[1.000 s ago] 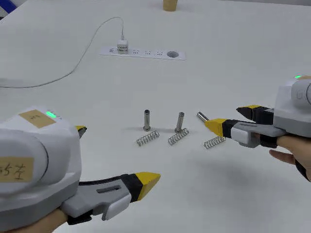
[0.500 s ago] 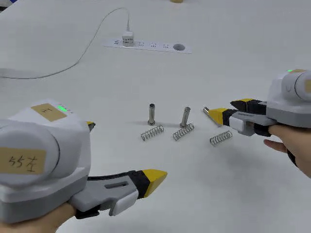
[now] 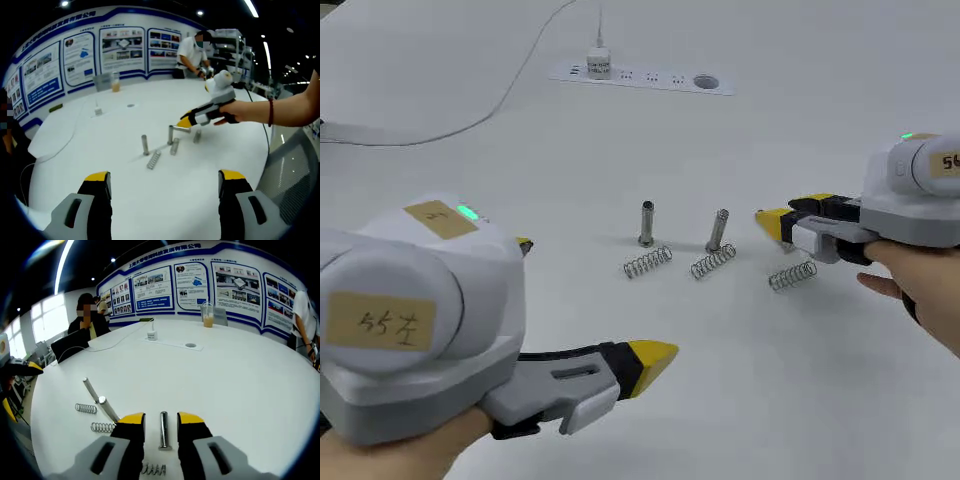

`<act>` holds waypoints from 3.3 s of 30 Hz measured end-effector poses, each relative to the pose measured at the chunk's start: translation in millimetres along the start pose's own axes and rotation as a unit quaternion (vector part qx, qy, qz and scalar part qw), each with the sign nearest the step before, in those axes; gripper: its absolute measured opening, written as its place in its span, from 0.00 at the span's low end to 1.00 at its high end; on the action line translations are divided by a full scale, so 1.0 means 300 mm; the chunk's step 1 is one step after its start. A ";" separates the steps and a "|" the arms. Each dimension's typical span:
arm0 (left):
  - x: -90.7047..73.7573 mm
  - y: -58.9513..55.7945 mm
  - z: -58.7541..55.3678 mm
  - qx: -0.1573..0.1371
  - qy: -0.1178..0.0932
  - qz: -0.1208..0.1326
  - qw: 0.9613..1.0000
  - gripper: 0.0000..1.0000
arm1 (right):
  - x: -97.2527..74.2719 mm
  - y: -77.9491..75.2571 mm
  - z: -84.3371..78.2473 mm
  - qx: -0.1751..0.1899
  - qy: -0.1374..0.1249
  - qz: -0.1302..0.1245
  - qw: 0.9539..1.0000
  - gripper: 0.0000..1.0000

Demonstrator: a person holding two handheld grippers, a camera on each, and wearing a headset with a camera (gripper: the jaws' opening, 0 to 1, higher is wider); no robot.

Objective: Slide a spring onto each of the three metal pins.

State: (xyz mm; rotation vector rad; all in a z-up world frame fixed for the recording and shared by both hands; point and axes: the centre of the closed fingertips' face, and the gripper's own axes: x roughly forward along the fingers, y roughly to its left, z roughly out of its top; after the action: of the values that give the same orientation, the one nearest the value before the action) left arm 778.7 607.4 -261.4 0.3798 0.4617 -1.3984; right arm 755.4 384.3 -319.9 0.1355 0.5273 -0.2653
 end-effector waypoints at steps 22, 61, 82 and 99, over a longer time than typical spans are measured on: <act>0.010 -0.020 -0.024 0.013 0.016 -0.013 1.000 0.88 | 0.091 -0.016 -0.043 -0.008 0.030 -0.003 1.000 0.11; -0.019 -0.029 0.001 0.032 0.003 -0.010 0.999 0.86 | -0.059 0.024 0.040 0.005 0.017 0.009 1.000 0.08; -0.028 -0.045 0.009 0.032 -0.008 -0.016 0.999 0.85 | -0.119 0.033 0.013 -0.030 0.036 0.001 0.999 0.08; -0.031 -0.039 0.005 0.030 -0.008 -0.012 0.999 0.85 | -0.137 0.033 -0.001 -0.015 0.048 0.000 0.999 0.09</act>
State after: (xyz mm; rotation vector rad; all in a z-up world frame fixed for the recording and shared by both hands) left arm 766.3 612.8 -255.0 0.4127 0.4127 -1.4402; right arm 723.8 402.9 -298.5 0.1195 0.6258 -0.2519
